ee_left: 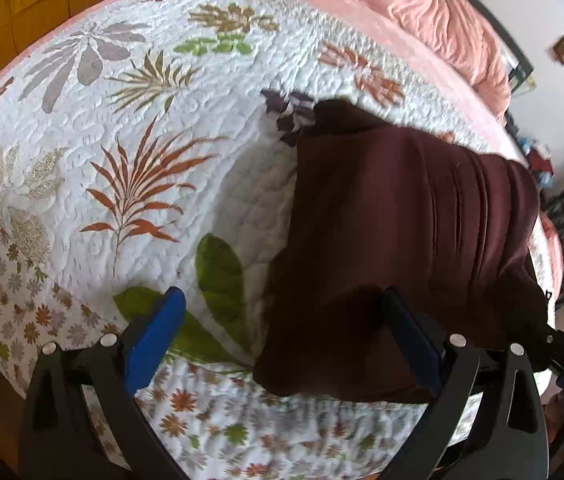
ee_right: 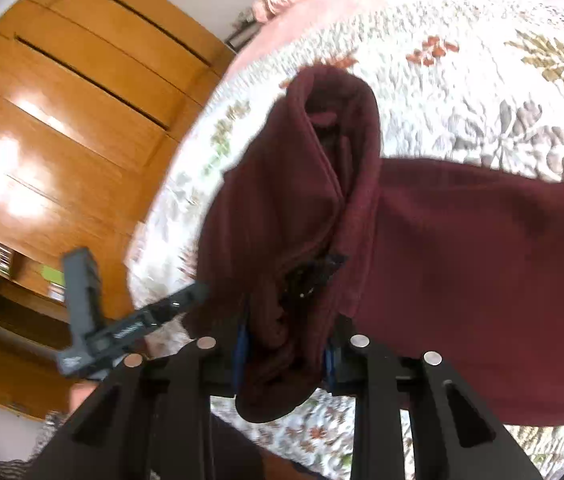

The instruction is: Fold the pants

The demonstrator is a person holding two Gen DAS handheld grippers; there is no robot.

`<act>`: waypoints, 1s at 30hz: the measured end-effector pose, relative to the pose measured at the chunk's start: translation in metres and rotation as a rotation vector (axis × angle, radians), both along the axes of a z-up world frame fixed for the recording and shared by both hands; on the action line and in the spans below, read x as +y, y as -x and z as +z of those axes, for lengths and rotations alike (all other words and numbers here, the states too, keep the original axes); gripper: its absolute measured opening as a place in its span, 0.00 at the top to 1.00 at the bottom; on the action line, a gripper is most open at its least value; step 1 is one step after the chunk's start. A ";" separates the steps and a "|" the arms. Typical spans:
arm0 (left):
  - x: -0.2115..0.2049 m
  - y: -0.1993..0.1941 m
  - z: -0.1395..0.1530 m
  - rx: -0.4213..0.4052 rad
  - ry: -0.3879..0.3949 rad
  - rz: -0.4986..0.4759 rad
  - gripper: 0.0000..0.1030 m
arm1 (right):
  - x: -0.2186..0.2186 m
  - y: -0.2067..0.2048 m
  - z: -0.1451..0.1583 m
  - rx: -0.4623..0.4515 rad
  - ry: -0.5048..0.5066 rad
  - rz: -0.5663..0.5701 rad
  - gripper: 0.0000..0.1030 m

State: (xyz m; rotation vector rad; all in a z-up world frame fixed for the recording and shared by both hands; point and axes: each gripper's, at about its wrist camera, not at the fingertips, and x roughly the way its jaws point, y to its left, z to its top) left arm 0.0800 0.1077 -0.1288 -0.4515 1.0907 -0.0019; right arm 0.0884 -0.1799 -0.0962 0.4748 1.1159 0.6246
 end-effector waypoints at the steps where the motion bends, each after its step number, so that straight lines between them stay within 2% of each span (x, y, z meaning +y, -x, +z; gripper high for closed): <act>1: 0.000 0.001 0.004 -0.015 0.009 0.011 0.05 | -0.004 0.001 0.008 -0.016 -0.011 -0.004 0.73; 6: -0.008 -0.001 0.022 -0.054 0.030 0.015 0.05 | -0.035 0.009 0.046 -0.076 -0.033 -0.030 0.73; 14: -0.060 -0.008 0.040 -0.090 -0.012 -0.126 0.05 | -0.087 0.017 0.060 -0.097 -0.002 -0.107 0.73; 23: -0.108 -0.012 0.037 -0.082 -0.067 -0.234 0.05 | -0.153 0.030 0.046 -0.079 0.015 -0.220 0.73; 26: -0.116 -0.010 0.035 -0.079 -0.084 -0.252 0.05 | -0.169 0.033 0.036 -0.064 0.030 -0.252 0.73; 30: -0.124 -0.013 0.027 -0.051 -0.101 -0.267 0.05 | -0.176 0.030 0.007 0.009 0.066 -0.254 0.72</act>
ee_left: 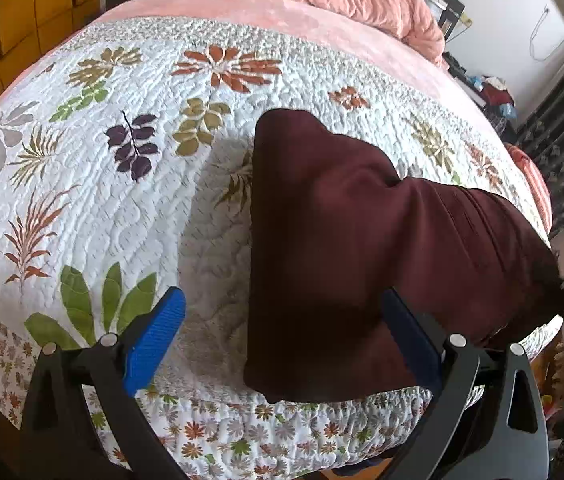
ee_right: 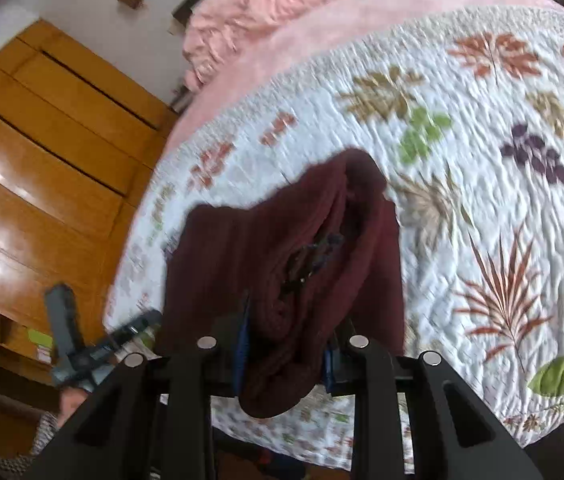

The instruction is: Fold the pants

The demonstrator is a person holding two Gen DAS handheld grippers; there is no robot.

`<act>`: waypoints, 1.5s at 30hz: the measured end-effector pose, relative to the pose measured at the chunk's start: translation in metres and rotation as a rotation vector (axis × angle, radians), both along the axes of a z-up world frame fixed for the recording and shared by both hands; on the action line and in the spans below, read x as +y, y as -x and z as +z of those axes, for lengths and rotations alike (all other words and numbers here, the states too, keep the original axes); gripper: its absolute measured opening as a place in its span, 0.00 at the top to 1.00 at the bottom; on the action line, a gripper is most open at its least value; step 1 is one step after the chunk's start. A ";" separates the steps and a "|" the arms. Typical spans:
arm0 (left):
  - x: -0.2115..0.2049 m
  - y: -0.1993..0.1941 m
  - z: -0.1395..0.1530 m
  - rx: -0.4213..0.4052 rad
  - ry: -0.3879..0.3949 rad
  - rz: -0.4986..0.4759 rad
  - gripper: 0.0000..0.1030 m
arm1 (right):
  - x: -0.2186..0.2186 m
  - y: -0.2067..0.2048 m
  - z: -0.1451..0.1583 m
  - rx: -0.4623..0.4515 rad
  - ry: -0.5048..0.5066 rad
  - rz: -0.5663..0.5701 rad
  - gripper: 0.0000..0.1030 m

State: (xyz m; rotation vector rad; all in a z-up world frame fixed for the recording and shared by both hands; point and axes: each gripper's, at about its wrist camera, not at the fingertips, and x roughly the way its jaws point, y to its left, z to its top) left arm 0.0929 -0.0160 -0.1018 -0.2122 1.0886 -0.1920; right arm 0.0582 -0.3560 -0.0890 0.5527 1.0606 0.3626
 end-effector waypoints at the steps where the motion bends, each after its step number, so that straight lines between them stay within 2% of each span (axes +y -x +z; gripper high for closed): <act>1: -0.002 -0.002 -0.003 0.014 -0.002 -0.002 0.05 | 0.003 -0.001 -0.009 0.024 0.019 0.014 0.72; 4: -0.005 -0.004 -0.010 0.037 -0.010 0.003 0.05 | 0.009 -0.001 -0.033 0.083 0.090 0.038 0.68; 6: -0.005 -0.005 -0.013 0.042 -0.017 0.001 0.05 | 0.004 0.000 -0.041 0.108 0.079 0.026 0.55; 7: -0.005 -0.005 -0.013 0.040 -0.021 -0.002 0.05 | 0.001 0.000 -0.040 0.111 0.077 0.025 0.52; 8: -0.005 -0.004 -0.013 0.038 -0.024 -0.004 0.05 | -0.002 0.001 -0.036 0.106 0.085 0.023 0.45; 11: -0.006 -0.005 -0.009 0.030 -0.042 -0.008 0.05 | -0.013 -0.001 -0.016 0.043 0.117 0.012 0.30; 17: -0.018 -0.012 -0.006 0.043 -0.059 -0.022 0.05 | -0.024 -0.050 0.005 0.004 0.089 0.004 0.29; 22: -0.027 -0.018 -0.007 0.043 -0.089 -0.031 0.05 | -0.019 -0.106 -0.021 0.082 0.067 0.014 0.31; 23: -0.027 -0.018 -0.008 0.045 -0.097 -0.032 0.05 | -0.018 -0.112 -0.027 0.098 0.051 0.022 0.37; 24: -0.028 -0.019 -0.009 0.047 -0.103 -0.032 0.05 | -0.016 -0.117 -0.032 0.109 0.044 0.025 0.52; 26: -0.030 -0.021 -0.013 0.051 -0.114 -0.030 0.05 | -0.012 -0.125 -0.040 0.126 0.000 0.048 0.75; 29: -0.029 -0.022 -0.019 0.061 -0.123 -0.020 0.05 | -0.009 -0.126 -0.031 0.082 0.026 0.065 0.84; 33: -0.029 -0.022 -0.026 0.065 -0.115 -0.011 0.04 | -0.015 -0.124 -0.029 0.065 0.029 0.043 0.88; 37: -0.030 -0.023 -0.030 0.061 -0.109 -0.020 0.02 | -0.024 -0.121 -0.055 0.131 0.029 0.000 0.88; 40: -0.030 -0.025 -0.032 0.071 -0.108 -0.022 0.02 | -0.022 -0.122 -0.057 0.131 0.036 -0.011 0.87; 41: -0.030 -0.025 -0.030 0.071 -0.105 -0.020 0.02 | -0.020 -0.122 -0.055 0.128 0.044 -0.007 0.82; 43: -0.029 -0.023 -0.025 0.068 -0.106 -0.023 0.03 | -0.019 -0.117 -0.045 0.107 0.061 -0.005 0.66; 44: -0.028 -0.021 -0.022 0.064 -0.107 -0.026 0.03 | -0.021 -0.112 -0.040 0.098 0.051 -0.007 0.53; 45: -0.026 -0.019 -0.019 0.057 -0.105 -0.029 0.03 | -0.023 -0.101 -0.033 0.080 0.031 0.003 0.52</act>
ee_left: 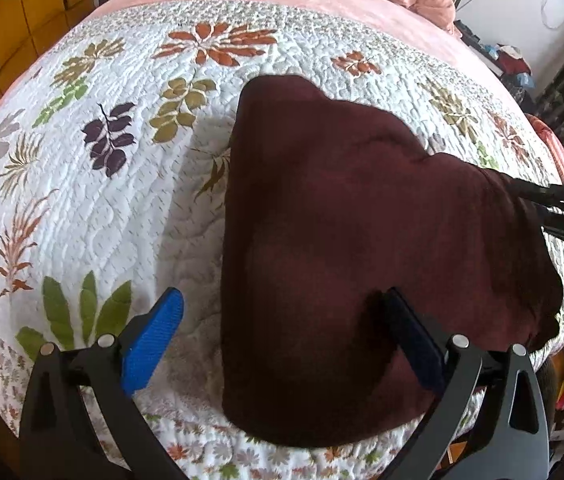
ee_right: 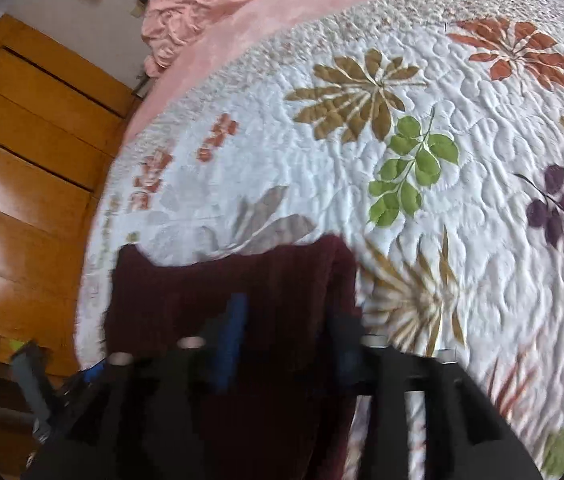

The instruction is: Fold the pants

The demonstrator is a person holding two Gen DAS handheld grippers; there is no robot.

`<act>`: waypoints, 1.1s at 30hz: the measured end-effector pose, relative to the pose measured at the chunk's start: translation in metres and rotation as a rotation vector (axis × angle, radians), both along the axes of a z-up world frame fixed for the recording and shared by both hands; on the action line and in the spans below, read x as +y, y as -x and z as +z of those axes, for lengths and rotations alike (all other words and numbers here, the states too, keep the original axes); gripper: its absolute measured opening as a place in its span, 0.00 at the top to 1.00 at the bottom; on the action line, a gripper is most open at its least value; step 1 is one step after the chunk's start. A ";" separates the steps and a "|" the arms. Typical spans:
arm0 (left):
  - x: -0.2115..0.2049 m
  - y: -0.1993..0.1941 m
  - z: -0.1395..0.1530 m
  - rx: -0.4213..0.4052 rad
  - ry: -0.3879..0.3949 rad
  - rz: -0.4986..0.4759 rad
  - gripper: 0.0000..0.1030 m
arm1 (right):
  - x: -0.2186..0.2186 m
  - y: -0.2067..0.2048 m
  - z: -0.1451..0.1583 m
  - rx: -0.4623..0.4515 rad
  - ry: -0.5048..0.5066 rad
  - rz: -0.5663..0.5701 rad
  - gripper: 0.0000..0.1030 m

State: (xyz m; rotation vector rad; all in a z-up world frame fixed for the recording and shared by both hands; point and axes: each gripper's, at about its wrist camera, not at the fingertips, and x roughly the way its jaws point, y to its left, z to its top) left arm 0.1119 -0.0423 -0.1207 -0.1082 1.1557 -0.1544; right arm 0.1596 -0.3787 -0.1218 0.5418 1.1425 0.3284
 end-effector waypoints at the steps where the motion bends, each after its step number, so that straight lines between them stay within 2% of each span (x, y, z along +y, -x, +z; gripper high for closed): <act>1: 0.002 0.004 0.004 -0.009 0.003 -0.001 0.03 | -0.001 0.009 0.004 -0.013 -0.002 0.011 0.52; 5: 0.010 0.014 0.006 -0.010 0.031 0.012 0.03 | -0.007 0.064 0.014 -0.012 0.011 0.017 0.32; 8: 0.014 0.018 -0.001 -0.003 0.051 0.033 0.03 | -0.009 0.095 0.009 0.025 -0.013 0.007 0.24; 9: 0.015 0.019 -0.003 0.001 0.060 0.042 0.03 | -0.009 0.105 0.005 0.041 -0.031 -0.004 0.24; 10: 0.016 0.019 -0.006 0.008 0.074 0.055 0.03 | -0.008 0.110 0.002 0.049 -0.047 -0.008 0.24; 12: 0.017 0.018 -0.008 0.012 0.086 0.061 0.03 | -0.002 0.118 -0.002 0.054 -0.056 0.004 0.37; 13: 0.016 0.017 -0.008 0.013 0.084 0.061 0.03 | 0.003 0.118 -0.005 0.064 -0.056 0.013 0.49; 16: 0.015 0.018 -0.007 0.016 0.084 0.059 0.03 | 0.011 0.118 -0.005 0.052 -0.008 0.018 0.64; 17: 0.015 0.018 -0.006 0.017 0.086 0.056 0.03 | 0.011 0.118 -0.003 0.042 -0.013 0.021 0.71; 18: 0.016 0.019 -0.004 0.017 0.090 0.054 0.03 | 0.010 0.119 0.003 0.030 -0.024 0.019 0.74; 21: 0.015 0.022 0.003 -0.005 0.094 0.046 0.03 | 0.006 0.121 0.012 0.023 -0.022 0.009 0.76; 24: 0.011 0.023 -0.004 0.008 0.082 0.034 0.03 | 0.011 0.122 -0.014 0.091 0.037 0.013 0.75; 26: 0.011 0.023 -0.010 0.021 0.091 0.041 0.03 | 0.009 0.123 -0.021 0.088 0.009 0.001 0.74; 28: 0.012 0.024 -0.007 0.020 0.099 0.045 0.03 | 0.004 0.126 -0.019 0.085 -0.030 -0.008 0.68; 29: 0.011 0.025 -0.004 0.017 0.095 0.040 0.03 | 0.002 0.127 -0.017 0.084 -0.037 -0.013 0.62; 32: 0.009 0.028 0.008 -0.014 0.093 0.017 0.03 | -0.002 0.132 -0.003 0.059 -0.025 -0.017 0.60; 33: 0.009 0.029 0.011 -0.021 0.099 0.013 0.03 | -0.003 0.134 0.005 0.042 0.016 -0.033 0.60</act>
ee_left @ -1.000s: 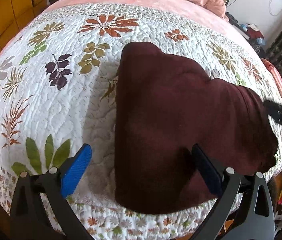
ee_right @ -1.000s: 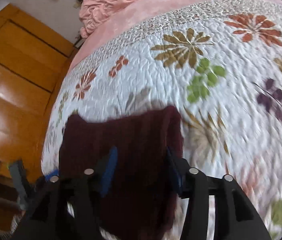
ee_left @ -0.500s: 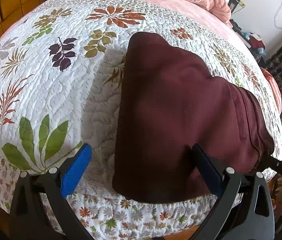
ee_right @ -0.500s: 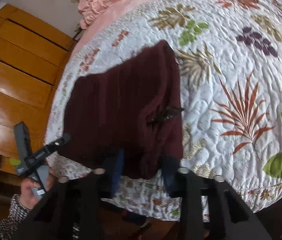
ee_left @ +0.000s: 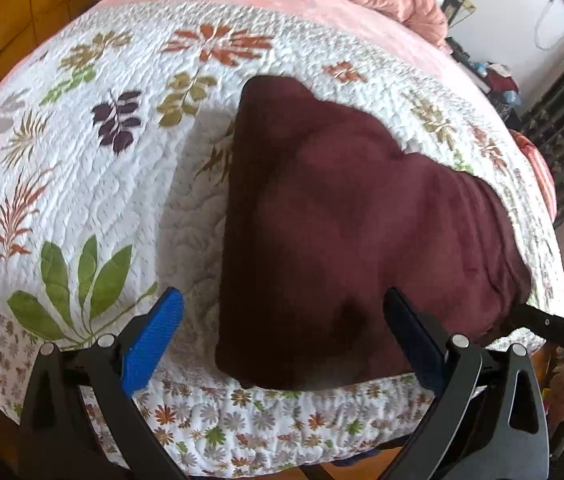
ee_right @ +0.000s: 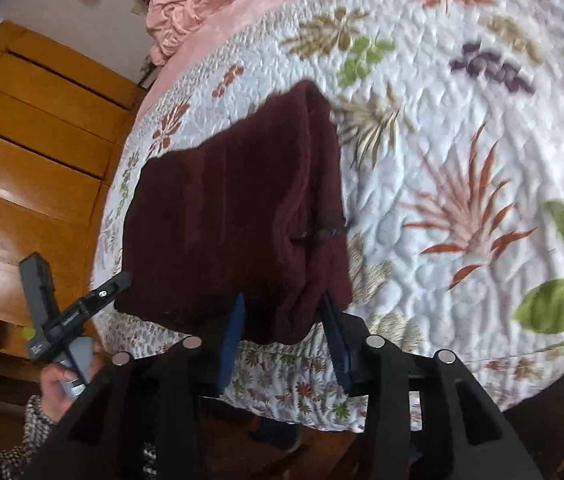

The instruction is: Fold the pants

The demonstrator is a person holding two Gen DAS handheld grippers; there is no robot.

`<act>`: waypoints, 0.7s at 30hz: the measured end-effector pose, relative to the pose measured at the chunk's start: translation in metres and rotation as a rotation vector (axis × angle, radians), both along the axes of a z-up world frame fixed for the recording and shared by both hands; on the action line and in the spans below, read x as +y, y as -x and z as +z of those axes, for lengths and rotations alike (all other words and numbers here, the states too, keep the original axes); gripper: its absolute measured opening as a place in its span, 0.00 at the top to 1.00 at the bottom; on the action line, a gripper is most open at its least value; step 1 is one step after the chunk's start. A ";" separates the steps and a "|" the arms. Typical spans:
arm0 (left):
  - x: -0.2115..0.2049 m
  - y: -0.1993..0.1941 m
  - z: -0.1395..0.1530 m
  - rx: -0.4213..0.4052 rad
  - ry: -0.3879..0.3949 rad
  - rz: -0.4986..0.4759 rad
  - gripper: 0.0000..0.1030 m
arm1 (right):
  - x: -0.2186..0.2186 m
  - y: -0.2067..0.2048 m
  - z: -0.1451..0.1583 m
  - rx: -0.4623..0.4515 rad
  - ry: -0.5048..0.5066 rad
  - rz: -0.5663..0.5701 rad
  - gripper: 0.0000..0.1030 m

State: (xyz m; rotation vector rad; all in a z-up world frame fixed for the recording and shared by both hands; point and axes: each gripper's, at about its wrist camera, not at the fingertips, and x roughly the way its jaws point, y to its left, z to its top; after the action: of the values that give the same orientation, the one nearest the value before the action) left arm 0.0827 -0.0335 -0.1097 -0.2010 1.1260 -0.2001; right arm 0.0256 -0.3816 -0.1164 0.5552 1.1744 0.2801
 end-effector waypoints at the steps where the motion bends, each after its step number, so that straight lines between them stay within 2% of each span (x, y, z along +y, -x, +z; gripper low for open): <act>1: -0.001 0.001 0.004 -0.006 0.007 -0.002 0.03 | -0.001 0.004 0.006 -0.012 0.029 -0.006 0.60; 3: -0.002 0.004 0.010 -0.017 0.020 -0.009 0.03 | 0.001 0.006 0.023 -0.059 0.081 -0.016 0.60; 6: -0.008 0.009 0.019 -0.049 0.018 -0.031 0.03 | 0.012 0.005 0.042 -0.141 0.018 0.008 0.60; 8: -0.012 0.011 0.024 -0.067 0.004 -0.047 0.03 | 0.023 -0.001 0.046 -0.167 0.021 0.033 0.60; 11: -0.017 0.013 0.031 -0.096 -0.002 -0.071 0.03 | 0.040 -0.012 0.033 -0.131 0.070 0.065 0.60; 13: -0.020 0.015 0.036 -0.116 -0.009 -0.083 0.03 | 0.046 -0.016 0.014 -0.079 0.139 0.065 0.64; 15: -0.021 0.017 0.041 -0.134 -0.016 -0.086 0.03 | 0.048 -0.015 0.002 -0.074 0.197 0.070 0.69; 18: -0.020 0.017 0.045 -0.150 -0.021 -0.079 0.03 | 0.041 -0.012 0.001 -0.071 0.154 0.046 0.69; 21: -0.021 0.017 0.048 -0.162 -0.035 -0.066 0.03 | 0.039 -0.006 0.015 -0.096 0.128 0.027 0.66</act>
State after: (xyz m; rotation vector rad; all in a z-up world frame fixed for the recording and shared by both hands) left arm 0.0654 -0.0542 -0.0620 -0.1140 0.9754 -0.2509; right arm 0.0314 -0.3428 -0.1016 0.4096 1.0991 0.2499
